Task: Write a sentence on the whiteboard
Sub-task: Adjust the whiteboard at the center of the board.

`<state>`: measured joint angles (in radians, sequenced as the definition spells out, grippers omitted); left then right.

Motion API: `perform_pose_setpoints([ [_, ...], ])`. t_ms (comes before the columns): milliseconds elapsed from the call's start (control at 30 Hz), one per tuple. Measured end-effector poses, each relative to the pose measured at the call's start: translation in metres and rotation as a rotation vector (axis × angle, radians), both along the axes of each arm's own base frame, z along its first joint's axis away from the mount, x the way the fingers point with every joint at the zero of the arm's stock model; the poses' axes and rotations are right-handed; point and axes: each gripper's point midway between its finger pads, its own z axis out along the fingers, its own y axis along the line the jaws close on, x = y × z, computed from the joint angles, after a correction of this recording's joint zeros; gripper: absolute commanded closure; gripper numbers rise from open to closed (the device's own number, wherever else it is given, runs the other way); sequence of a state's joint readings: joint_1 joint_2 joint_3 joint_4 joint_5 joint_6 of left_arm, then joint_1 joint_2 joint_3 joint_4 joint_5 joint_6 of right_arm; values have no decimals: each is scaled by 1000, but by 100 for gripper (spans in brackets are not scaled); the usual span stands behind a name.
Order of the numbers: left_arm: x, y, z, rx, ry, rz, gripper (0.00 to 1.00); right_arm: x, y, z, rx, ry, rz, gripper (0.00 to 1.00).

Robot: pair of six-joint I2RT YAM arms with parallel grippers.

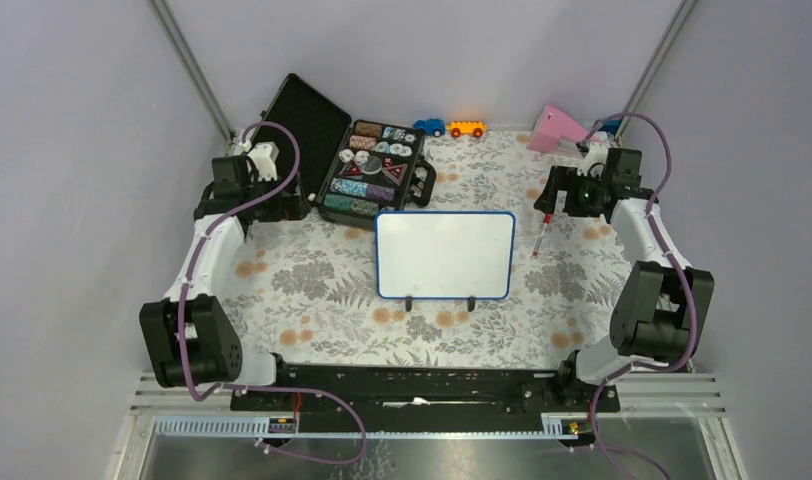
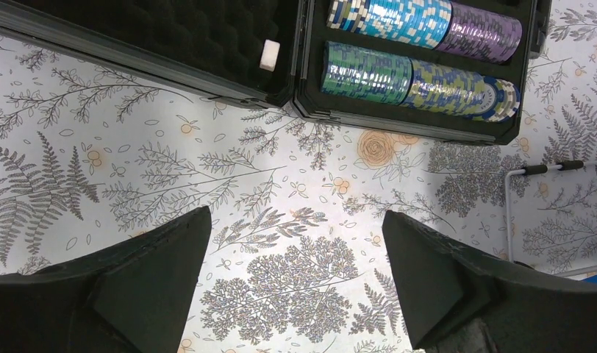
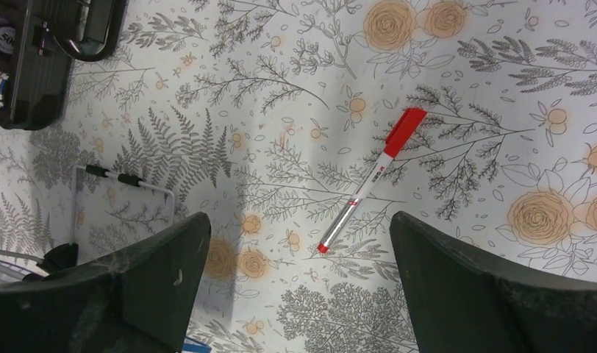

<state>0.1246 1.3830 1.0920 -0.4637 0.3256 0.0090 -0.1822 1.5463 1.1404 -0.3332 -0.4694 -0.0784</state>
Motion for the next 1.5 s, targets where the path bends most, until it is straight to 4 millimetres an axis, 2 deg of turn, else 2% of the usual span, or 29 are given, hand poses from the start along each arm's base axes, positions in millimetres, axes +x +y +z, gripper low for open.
perform_pose_setpoints([
  [233, 0, -3, 1, 1, -6, -17, 1, -13, 4, 1, -2, 27, 32, 1],
  [367, 0, -11, 7, -10, -12, -60, 1, -26, 5, 4, -2, 47, 68, 1],
  [600, 2, -29, 16, -12, -40, -126, 1, -41, -9, -10, -67, 117, 45, 1],
  [767, 4, -34, 21, -6, -53, -149, 1, -57, -2, -21, -55, 168, 56, 1],
  [900, 14, -42, 36, -8, -82, -187, 1, -72, 1, -20, -87, 186, 116, 1],
  [1033, 29, -59, 51, -35, -108, -249, 1, -97, 6, -7, -115, 183, 214, 1],
  [1133, 36, -79, 63, -76, -129, -321, 1, -120, 20, 9, -126, 173, 320, 3],
  [1167, 38, -87, 67, -88, -135, -347, 1, -126, 27, 14, -127, 164, 363, 8],
  [1300, 36, -115, 76, -131, -143, -417, 1, -154, 68, 28, -157, 136, 539, 15],
  [1400, 33, -123, 76, -153, -131, -423, 1, -170, 103, 26, -183, 118, 657, 20],
  [1500, 33, -121, 76, -162, -120, -396, 1, -190, 129, 12, -224, 134, 742, 24],
])
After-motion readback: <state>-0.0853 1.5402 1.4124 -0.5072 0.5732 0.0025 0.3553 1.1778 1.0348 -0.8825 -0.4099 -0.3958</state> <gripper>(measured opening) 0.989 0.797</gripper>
